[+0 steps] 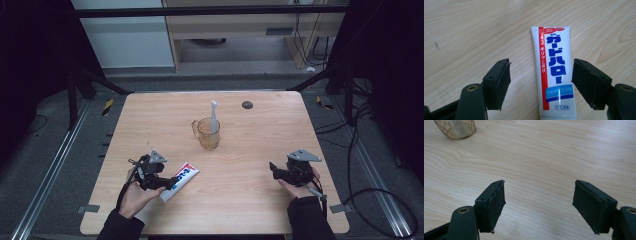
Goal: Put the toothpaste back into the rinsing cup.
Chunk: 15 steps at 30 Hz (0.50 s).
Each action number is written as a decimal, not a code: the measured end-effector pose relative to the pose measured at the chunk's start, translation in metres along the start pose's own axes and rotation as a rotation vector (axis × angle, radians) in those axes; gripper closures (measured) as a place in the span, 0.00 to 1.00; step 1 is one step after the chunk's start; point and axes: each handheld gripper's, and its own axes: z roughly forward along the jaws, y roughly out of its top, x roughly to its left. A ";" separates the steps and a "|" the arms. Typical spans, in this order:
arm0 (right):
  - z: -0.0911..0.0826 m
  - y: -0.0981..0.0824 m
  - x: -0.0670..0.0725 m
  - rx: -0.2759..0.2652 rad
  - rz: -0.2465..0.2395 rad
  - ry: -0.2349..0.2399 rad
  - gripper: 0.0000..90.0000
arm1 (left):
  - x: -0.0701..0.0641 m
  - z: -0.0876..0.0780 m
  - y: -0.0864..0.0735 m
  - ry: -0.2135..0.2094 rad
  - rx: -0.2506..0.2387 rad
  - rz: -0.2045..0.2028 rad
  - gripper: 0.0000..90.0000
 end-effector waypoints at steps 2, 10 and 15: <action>0.000 0.000 0.000 -0.002 -0.006 -0.005 0.29 | 0.000 0.001 0.000 0.002 0.005 0.004 0.33; 0.000 -0.001 -0.001 -0.002 -0.008 0.004 0.28 | -0.001 0.006 0.003 -0.003 0.058 0.016 0.28; 0.000 -0.003 -0.006 0.000 0.001 0.002 0.28 | -0.006 0.013 0.007 -0.009 0.095 0.046 0.28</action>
